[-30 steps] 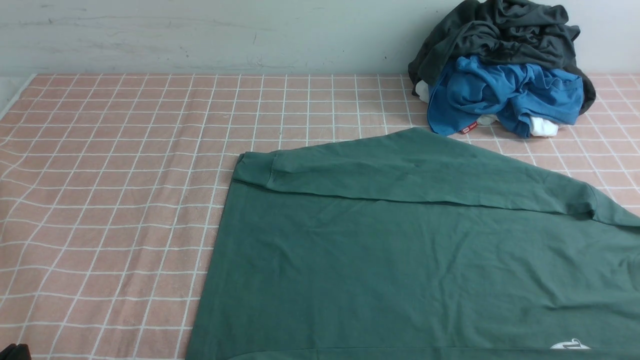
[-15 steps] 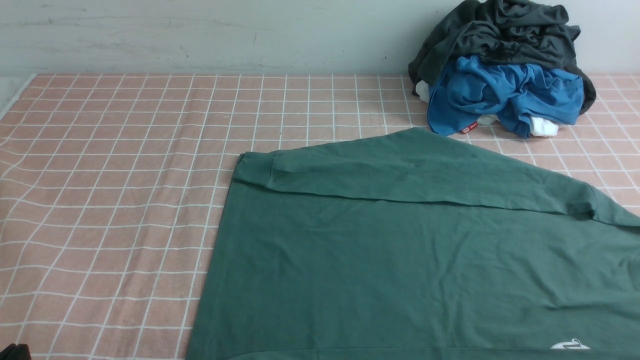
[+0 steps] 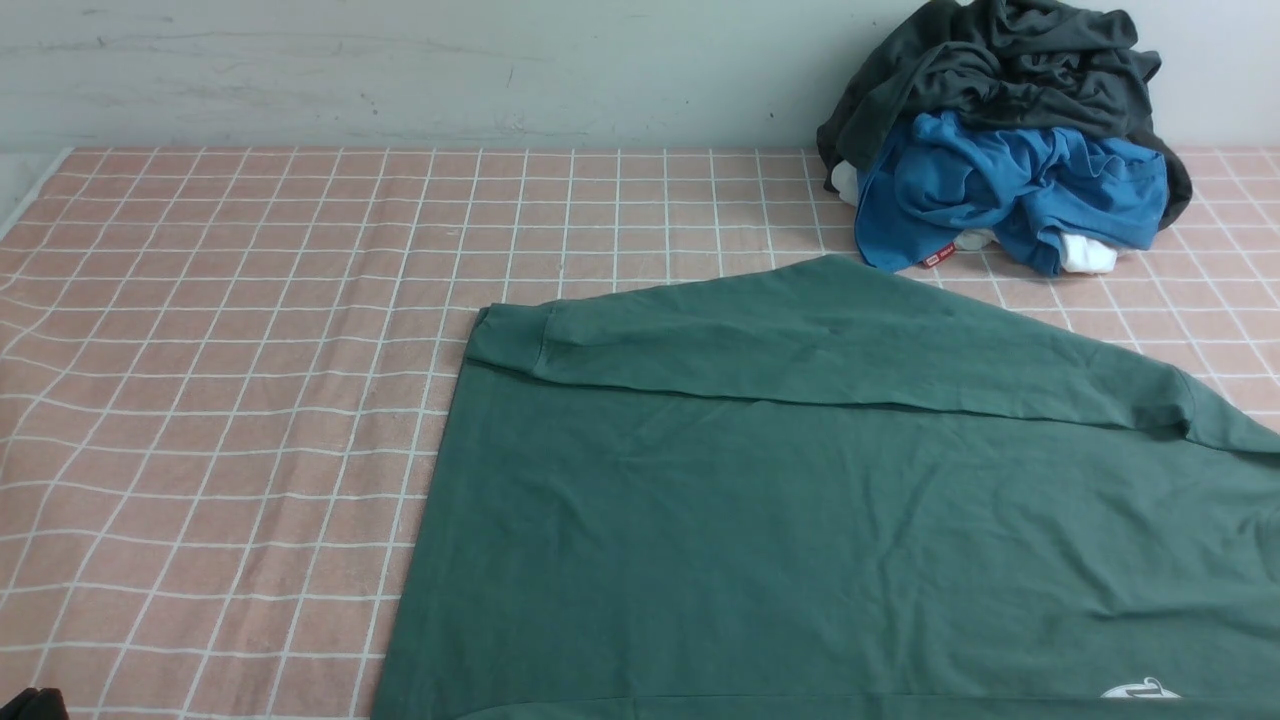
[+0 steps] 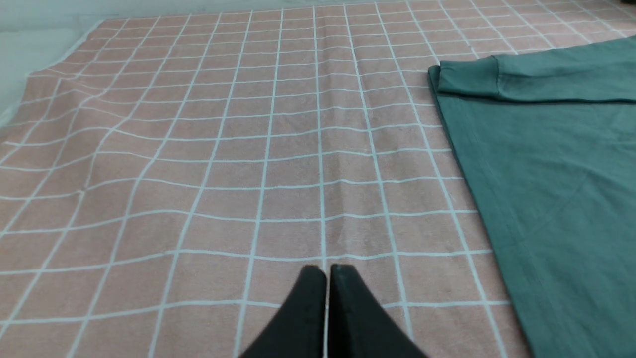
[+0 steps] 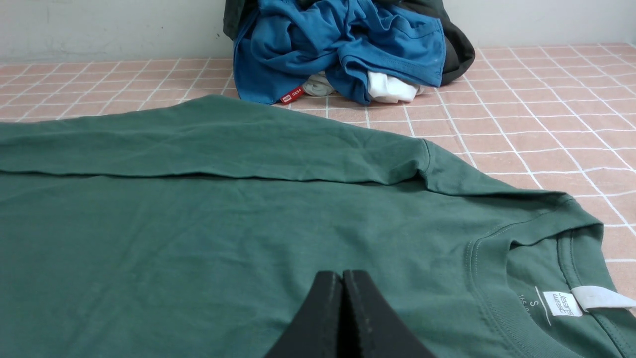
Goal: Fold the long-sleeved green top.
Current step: Use the left arm to clamp the cuff closest to it
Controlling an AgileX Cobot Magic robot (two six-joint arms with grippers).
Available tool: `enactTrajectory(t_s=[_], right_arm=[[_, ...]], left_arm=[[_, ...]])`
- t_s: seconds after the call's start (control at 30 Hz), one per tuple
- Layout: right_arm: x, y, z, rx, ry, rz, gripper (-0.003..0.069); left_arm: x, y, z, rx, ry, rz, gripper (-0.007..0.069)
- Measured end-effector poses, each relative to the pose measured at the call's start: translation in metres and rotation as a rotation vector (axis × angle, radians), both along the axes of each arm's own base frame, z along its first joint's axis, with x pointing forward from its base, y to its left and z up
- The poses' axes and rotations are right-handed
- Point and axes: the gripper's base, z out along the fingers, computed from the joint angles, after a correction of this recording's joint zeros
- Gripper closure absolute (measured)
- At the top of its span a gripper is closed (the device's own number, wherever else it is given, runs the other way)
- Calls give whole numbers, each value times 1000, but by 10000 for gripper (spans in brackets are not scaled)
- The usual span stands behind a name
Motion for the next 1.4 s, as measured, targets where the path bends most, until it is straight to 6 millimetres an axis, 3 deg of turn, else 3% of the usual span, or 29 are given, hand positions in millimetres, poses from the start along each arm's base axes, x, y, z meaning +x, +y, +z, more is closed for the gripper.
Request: enactTrajectory(t_s=[0.1,0.17,0.27,0.37,0.43,0.5,0.6,0.73,0.87,0.97,1.0,1.03,1.07,1.17,1.2,1.3,1.4], right_arm=[[0,0,0,25,0,0,673],[0,2,0,97,0,0,673],[0,6,0,385,3,-4,673],[0,13,1,780,22,-6,673],[0,17,4,993,32,-2,673],[0,18,6,1088,29,4,673],[0,18,7,1093,19,10,673],[0,18,8,1049,8,19,673],[-1,18,12,865,-14,62,673],[-1,18,34,702,-60,98,673],[1,18,50,616,-71,108,673],[2,18,52,611,-69,108,673],[9,18,74,473,-37,125,673],[22,20,98,315,41,162,673],[35,22,117,197,127,205,673],[57,27,138,60,335,295,673],[75,33,144,28,503,374,673]], left_arm=[[0,-3,0,-137,4,-2,627],[0,-8,0,-341,16,2,627],[0,-15,3,-757,42,7,627],[-1,-20,8,-990,53,0,627],[-1,-20,10,-1053,45,-2,627],[0,-19,12,-1067,25,1,627],[0,-18,13,-1066,7,4,627],[0,-19,13,-1009,0,-14,627],[-7,-24,46,-756,-62,-149,627],[-4,-29,72,-578,6,-205,627],[1,-30,78,-513,64,-215,627],[4,-30,79,-487,91,-212,627],[15,-30,91,-363,209,-230,627],[31,-27,104,-208,371,-239,627],[47,-23,114,-94,489,-236,627],[74,-19,121,64,707,-252,620],[93,-28,111,130,836,-315,587]])
